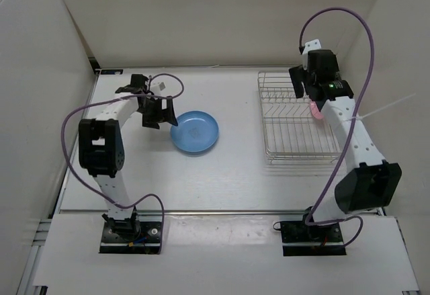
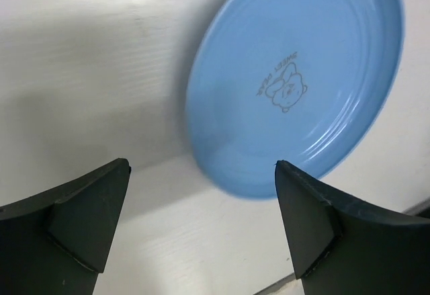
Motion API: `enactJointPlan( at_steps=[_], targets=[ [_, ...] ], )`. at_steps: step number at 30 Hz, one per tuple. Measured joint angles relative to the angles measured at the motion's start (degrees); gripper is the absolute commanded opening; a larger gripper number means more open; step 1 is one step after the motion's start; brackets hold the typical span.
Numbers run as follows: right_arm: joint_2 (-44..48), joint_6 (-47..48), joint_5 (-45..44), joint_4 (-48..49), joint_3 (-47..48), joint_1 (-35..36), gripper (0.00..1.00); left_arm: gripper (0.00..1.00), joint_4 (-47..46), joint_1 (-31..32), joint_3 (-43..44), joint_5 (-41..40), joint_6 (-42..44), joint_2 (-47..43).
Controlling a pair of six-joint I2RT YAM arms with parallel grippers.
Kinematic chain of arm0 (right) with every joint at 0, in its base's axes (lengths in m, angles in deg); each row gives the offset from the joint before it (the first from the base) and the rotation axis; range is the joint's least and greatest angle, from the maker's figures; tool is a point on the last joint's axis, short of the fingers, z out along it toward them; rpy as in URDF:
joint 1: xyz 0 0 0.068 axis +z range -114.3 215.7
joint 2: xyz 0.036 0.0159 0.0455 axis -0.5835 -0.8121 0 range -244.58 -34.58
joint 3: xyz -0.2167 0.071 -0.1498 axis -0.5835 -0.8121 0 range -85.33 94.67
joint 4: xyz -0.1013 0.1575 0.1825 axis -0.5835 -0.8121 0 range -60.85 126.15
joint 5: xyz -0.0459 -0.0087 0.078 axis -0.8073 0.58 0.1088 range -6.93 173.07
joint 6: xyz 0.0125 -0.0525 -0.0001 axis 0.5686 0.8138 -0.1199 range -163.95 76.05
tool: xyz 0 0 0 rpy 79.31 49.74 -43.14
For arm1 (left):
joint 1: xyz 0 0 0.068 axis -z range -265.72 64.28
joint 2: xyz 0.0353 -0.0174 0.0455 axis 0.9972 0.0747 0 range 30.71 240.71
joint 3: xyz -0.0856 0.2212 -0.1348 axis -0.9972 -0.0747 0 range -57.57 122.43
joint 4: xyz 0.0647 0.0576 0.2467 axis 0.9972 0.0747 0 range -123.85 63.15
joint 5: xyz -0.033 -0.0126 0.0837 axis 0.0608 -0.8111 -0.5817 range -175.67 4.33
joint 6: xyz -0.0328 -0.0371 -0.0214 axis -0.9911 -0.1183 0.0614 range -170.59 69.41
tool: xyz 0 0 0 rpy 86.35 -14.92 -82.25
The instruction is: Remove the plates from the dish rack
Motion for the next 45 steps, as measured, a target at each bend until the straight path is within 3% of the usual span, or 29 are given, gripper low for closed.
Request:
enactJointPlan(
  at_steps=[7, 13, 22, 32, 36, 43, 45],
  targets=[
    [-8.8, 10.3, -10.6, 4.1, 3.2, -3.6, 1.00, 1.00, 1.1, -2.7, -0.8, -13.1, 3.1, -20.3],
    [-14.5, 15.0, -14.7, 8.4, 6.3, -5.6, 0.91, 1.00, 2.2, -2.6, -5.2, -23.0, 5.8, -33.8],
    [-18.9, 16.3, -14.8, 9.6, 7.1, -7.3, 0.84, 1.00, 4.8, -2.8, -8.6, -29.4, 8.5, -34.8],
    [-22.9, 17.6, -15.8, 11.1, 7.2, -8.3, 0.53, 1.00, 4.3, -3.2, -8.7, -29.5, 9.0, -34.5],
    [-23.2, 17.9, -16.9, 12.0, 6.6, -8.5, 0.31, 1.00, 3.8, -3.5, -8.9, -29.1, 9.2, -34.2],
    [-23.3, 18.1, -18.9, 13.4, 5.6, -8.5, 0.26, 1.00, 3.6, -3.7, -9.1, -27.5, 9.7, -33.1],
    [-23.3, 18.2, -18.9, 13.8, 5.6, -8.4, 0.19, 1.00, 3.6, -4.0, -9.1, -26.9, 9.9, -33.1]
  ],
)
